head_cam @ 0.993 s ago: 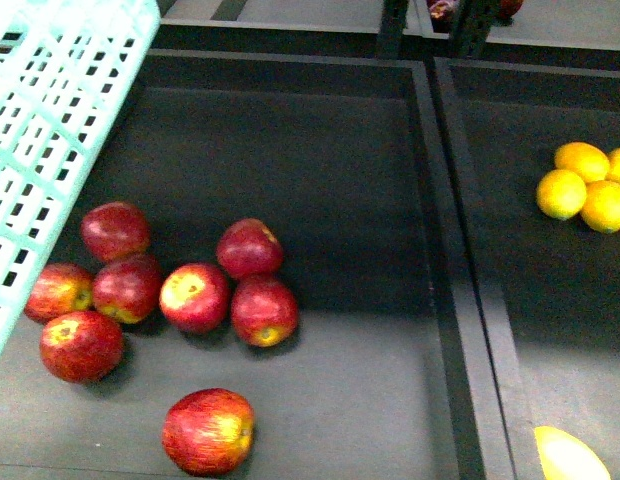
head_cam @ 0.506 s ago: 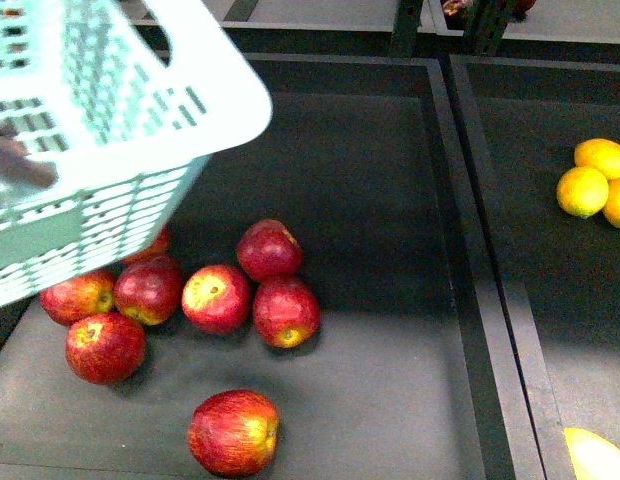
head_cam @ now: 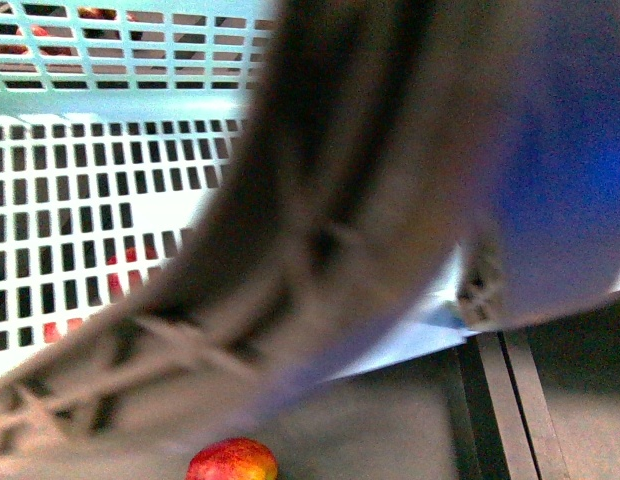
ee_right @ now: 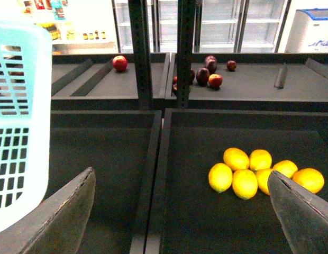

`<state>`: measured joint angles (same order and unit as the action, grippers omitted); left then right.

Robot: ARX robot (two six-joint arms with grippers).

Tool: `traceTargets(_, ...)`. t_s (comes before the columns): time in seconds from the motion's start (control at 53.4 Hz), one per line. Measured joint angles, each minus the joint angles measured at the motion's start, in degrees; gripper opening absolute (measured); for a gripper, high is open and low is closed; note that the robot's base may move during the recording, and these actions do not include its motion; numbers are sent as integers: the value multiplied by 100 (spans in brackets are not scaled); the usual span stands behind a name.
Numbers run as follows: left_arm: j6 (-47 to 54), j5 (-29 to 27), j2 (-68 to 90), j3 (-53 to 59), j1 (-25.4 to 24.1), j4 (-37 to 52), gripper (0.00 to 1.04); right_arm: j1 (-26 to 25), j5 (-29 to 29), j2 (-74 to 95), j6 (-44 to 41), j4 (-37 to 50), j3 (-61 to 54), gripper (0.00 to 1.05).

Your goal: Pick lemon and mango into basket

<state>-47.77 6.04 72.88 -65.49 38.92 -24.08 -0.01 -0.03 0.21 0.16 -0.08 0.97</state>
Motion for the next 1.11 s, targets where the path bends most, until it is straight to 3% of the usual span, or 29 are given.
traceTargets(0.15, -107, 63, -2, 2, 343, 72, 5, -2, 2, 0, 0, 0, 0, 96)
traceTargets(0.412, -157, 68, -2, 4, 374, 81, 5, 0, 2, 0, 0, 0, 0, 96)
traceTargets(0.506, -157, 61, -2, 7, 374, 81, 5, -90, 153, 494, 669, -942, 356, 96)
traceTargets(0.562, -160, 63, -2, 7, 378, 81, 5, -660, -334, 1250, 1298, -1250, 612, 96)
traceTargets(0.675, -157, 103, -2, 7, 378, 81, 5, -2194, -1370, 2583, 1663, -201, 890, 96)
traceTargets(0.768, -155, 101, -4, 7, 378, 81, 5, -2964, -1456, 3700, 1591, 758, 1067, 96)
traceTargets(0.975, -177, 76, -4, 7, 378, 81, 5, -3543, -1248, 6638, 964, 2776, 1644, 96)
traceTargets(1.106, -175, 81, -4, 7, 378, 81, 5, -3598, -1158, 8299, 721, 3383, 2203, 96)
